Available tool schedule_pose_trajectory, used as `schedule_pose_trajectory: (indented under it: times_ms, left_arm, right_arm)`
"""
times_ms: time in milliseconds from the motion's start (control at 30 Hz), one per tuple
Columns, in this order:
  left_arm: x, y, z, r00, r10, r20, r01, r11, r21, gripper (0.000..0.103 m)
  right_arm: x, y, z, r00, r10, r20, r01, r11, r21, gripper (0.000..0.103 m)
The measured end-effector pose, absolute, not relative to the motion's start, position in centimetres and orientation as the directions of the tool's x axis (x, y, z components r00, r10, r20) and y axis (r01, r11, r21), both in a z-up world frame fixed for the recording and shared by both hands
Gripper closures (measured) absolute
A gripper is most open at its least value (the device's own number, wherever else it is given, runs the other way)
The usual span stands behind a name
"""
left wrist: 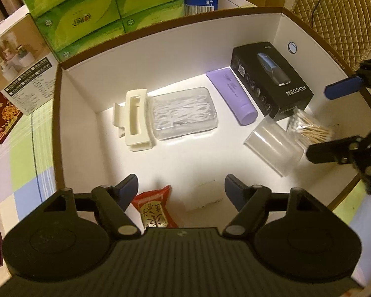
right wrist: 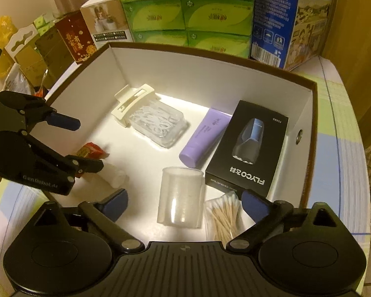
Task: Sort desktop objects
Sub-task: 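Open the left tool releasing the pill bottle while the right tool releases the clear case, then withdraw both open tools from the box back over the scrunchie and green stick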
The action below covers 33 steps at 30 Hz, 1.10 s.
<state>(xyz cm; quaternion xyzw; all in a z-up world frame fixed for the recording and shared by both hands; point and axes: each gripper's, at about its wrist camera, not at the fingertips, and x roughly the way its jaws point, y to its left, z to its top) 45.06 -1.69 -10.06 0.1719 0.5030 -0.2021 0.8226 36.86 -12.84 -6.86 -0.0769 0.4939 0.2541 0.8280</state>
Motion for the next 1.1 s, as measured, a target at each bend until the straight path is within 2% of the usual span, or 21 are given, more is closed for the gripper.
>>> schedule_pose_trajectory:
  times_ms: [100,400,533,1100]
  left_arm:
    - [45.0,-1.4,-9.5,0.425,-0.156,-0.892,0.491,0.867,0.082,0.025]
    - [43.7,-0.9,-7.7,0.477,-0.126,-0.87,0.458,0.88,0.124,0.019]
    - [42.6,-0.6,-6.7,0.515,-0.11,-0.85,0.44,0.885,0.152,0.009]
    - [37.9,0.7,-2.9,0.596,-0.137,-0.791,0.387,0.912,0.133,0.007]
  right_arm:
    - [36.4,-13.0,-6.2,0.397,0.348,-0.849,-0.49,0.863,0.124,0.002]
    - [34.1,-13.7,-4.3,0.449,0.356,-0.819,-0.468,0.875,0.124,0.002]
    - [33.0,-13.9,-3.4,0.477,0.354,-0.804,-0.453,0.883,0.12,0.002]
    - [28.8,-14.8,-1.2,0.546,0.348,-0.762,-0.403,0.907,0.125,0.002]
